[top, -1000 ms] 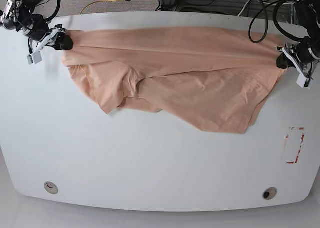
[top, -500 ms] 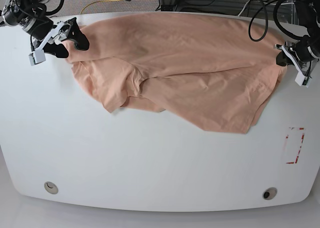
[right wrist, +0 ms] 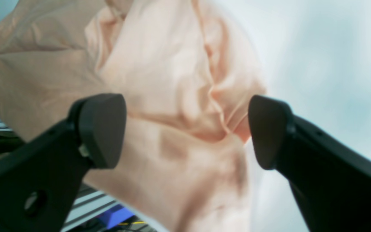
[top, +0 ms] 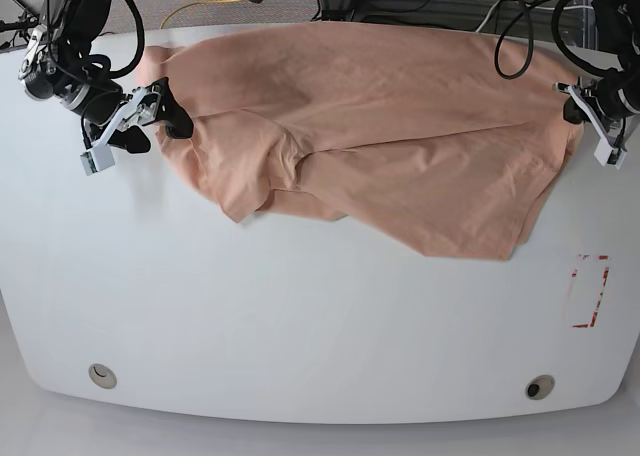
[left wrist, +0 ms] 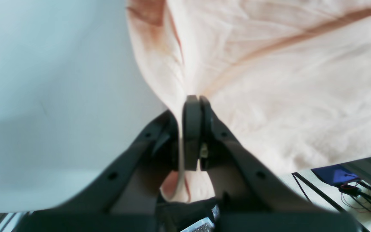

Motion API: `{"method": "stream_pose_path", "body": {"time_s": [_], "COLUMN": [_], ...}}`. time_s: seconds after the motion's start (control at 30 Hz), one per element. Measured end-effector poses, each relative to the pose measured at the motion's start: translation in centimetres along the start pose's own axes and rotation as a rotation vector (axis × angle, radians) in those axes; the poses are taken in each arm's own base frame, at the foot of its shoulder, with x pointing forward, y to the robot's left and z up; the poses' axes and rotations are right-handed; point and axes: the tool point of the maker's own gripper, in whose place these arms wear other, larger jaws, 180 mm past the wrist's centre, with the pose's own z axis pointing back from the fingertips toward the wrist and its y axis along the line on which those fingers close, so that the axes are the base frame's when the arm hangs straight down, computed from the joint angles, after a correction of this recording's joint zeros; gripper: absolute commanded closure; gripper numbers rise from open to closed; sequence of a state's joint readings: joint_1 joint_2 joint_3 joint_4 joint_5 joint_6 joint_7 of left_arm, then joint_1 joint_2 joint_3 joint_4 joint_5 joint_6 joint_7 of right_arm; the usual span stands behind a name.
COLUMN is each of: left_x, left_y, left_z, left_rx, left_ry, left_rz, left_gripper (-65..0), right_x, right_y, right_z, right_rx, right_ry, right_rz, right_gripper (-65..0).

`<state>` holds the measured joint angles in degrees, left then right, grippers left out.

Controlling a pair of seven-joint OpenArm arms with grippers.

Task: Fold the T-shirt properly
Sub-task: 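Move the right gripper along the shirt side and regrasp it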

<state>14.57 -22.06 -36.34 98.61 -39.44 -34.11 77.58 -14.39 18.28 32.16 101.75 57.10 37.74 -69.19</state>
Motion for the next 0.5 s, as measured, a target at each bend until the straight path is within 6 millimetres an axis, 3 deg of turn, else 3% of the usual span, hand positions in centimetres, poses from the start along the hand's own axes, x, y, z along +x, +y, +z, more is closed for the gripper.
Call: {"method": "stream_pose_path", "body": {"time_s": [0.27,0.5], "left_x": [0.0,0.0], "left_y": [-0.1,0.0], "left_z": [0.0,0.0], "left_rx": [-0.002,-0.001], "left_ry": [-0.001,0.000], "left_rz": [0.000,-0.001], "left_gripper": [0.0,0.0], "right_x": [1.6,-0.6], "right_y": [1.0,1.4], "right_z": [-4.2,-7.0], "right_rx": [0.052,0.108], "right_ry": [0.057,0.138], "right_rz": [0.074,0.035], "right_gripper": [-56.9,-56.8]}}
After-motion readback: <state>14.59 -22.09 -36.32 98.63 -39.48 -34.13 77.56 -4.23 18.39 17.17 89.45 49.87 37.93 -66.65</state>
